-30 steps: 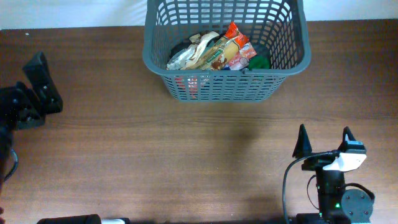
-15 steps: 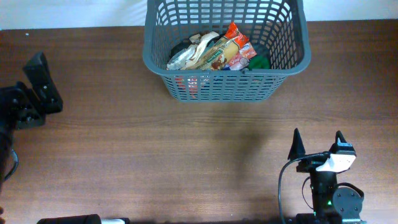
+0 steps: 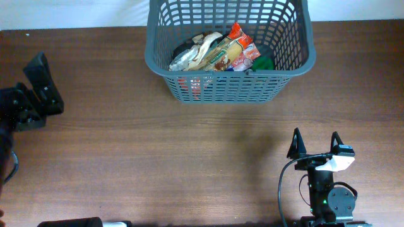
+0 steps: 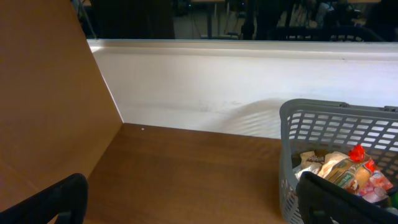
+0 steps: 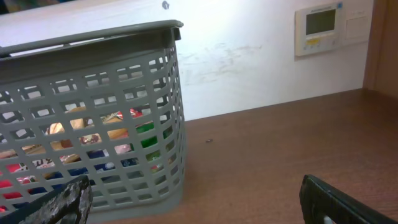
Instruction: Pack container
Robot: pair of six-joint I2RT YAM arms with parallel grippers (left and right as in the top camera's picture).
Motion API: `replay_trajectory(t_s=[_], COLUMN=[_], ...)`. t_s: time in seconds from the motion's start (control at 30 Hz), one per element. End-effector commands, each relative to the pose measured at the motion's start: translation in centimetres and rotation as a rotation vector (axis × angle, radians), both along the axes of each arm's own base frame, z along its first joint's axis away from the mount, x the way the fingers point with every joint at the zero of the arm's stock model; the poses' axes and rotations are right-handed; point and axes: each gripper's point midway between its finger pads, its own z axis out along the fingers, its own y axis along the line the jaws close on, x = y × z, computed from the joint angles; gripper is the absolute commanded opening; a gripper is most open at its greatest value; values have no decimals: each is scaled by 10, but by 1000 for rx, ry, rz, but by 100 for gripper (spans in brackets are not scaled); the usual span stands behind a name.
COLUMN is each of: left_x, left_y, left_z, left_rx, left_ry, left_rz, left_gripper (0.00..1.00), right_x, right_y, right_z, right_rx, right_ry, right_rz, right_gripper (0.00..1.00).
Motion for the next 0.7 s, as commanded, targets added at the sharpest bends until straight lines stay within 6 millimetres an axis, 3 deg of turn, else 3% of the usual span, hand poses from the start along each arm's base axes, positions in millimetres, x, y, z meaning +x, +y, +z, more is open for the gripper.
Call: replay_trajectory(t_s=[0.0,0.17,0.47,0.67], left_x=[1,1,1,1], left_y=[0,0,0,0], left_z=[0,0,0,0], left_rx=[5,5,5,5], left_ry=[2,2,2,2], left_rz=[-2,-2,-2,-2], left_gripper=[99,99,99,99], right_x=[0,-1,-1,-1], right_y=[2,5,5,5], right_z=[-4,-31,-30,-30], right_rx=[19,14,-195,-200], right_ry=[7,118,129,129], right_rz=[10,23,27,29], right_gripper=[99,99,98,99])
